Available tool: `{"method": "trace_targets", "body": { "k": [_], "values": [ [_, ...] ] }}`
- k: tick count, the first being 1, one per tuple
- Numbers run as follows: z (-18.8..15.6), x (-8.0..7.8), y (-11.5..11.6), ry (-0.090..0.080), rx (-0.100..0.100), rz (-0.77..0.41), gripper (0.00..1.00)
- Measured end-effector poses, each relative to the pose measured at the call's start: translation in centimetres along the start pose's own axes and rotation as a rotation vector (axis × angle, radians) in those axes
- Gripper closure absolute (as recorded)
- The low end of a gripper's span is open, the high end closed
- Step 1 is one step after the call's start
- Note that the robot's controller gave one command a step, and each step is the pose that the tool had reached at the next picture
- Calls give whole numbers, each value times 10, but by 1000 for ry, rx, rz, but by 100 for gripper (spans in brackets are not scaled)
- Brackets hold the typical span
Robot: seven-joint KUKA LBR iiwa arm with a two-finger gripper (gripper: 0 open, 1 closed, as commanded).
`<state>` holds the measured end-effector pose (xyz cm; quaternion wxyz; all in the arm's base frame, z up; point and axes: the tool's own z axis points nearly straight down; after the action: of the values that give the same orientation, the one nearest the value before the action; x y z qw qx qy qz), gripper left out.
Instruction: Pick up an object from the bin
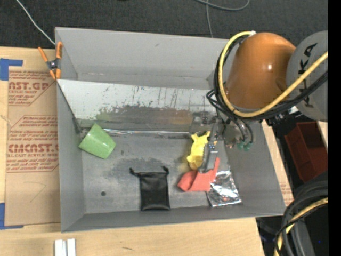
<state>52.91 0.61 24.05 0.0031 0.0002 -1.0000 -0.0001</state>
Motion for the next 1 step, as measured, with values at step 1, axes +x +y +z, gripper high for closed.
{"method": "trace_targets", "body": {
  "k": [1],
  "values": [
    [-5,-1,0,-8,0,0,0]
  ]
}}
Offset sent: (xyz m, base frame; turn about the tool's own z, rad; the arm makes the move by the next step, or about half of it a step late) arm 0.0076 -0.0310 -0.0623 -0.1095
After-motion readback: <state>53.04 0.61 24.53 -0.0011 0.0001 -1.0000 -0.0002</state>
